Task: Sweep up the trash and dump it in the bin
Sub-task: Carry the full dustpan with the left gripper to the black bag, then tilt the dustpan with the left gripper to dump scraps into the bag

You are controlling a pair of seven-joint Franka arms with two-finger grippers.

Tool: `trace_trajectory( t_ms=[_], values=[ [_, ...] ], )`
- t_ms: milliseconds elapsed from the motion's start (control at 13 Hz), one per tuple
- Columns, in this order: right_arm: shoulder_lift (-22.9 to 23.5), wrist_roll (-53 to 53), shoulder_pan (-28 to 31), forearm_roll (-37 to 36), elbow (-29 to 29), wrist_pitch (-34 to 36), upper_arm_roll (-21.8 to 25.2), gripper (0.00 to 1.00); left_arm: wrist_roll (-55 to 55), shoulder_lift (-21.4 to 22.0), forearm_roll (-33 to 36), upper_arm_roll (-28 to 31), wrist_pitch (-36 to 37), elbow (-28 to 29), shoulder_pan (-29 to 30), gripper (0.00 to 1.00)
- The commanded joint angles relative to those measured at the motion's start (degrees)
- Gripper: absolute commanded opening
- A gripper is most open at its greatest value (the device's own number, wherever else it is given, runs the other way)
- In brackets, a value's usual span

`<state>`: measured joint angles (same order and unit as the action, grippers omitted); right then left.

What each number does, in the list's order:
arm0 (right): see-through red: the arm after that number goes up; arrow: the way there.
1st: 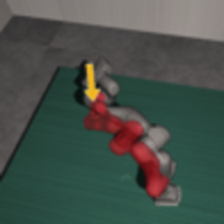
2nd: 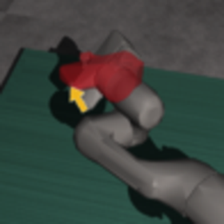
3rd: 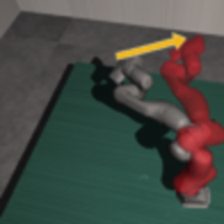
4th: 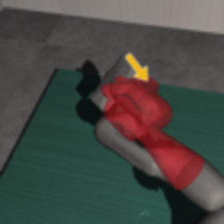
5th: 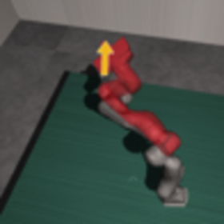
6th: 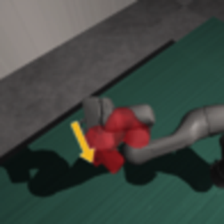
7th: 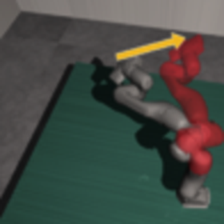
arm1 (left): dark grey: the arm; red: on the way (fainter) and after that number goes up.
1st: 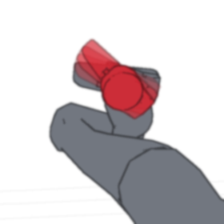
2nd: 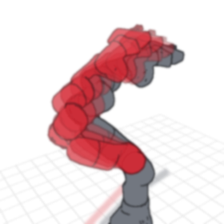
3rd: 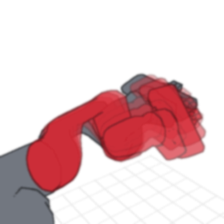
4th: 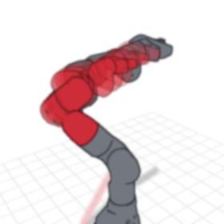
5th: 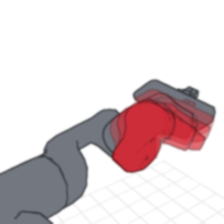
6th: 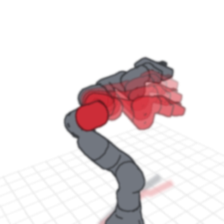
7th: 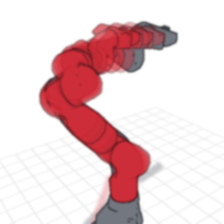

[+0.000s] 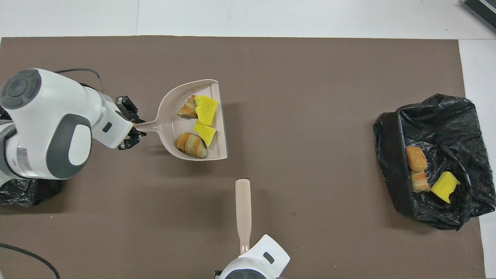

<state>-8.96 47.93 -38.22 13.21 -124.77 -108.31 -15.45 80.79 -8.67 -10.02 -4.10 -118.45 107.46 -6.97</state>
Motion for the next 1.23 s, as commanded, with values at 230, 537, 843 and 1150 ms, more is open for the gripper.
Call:
trace_trajectory(
  t_ms=[230,537,843,1150],
  values=[
    [7.3,5.1,-6.5,1.4,-0.8,-6.6,0.1,0.00,9.6,-1.2,-0.2,-0.1,10.0,-7.7,11.5,0.00],
    [8.3,5.7,-7.2,1.4,-5.1,-13.0,0.1,0.00,24.9,-1.3,1.9,-0.1,11.8,-9.1,19.6,0.00],
    [7.4,5.5,-7.2,1.5,-7.3,-13.5,0.1,0.00,36.7,-1.7,5.9,-0.1,13.0,-11.3,27.9,0.00],
    [8.2,4.1,-6.3,5.2,-7.2,-13.6,0.1,0.33,44.2,-2.0,12.0,0.0,9.7,-11.8,34.1,0.00]
  ],
)
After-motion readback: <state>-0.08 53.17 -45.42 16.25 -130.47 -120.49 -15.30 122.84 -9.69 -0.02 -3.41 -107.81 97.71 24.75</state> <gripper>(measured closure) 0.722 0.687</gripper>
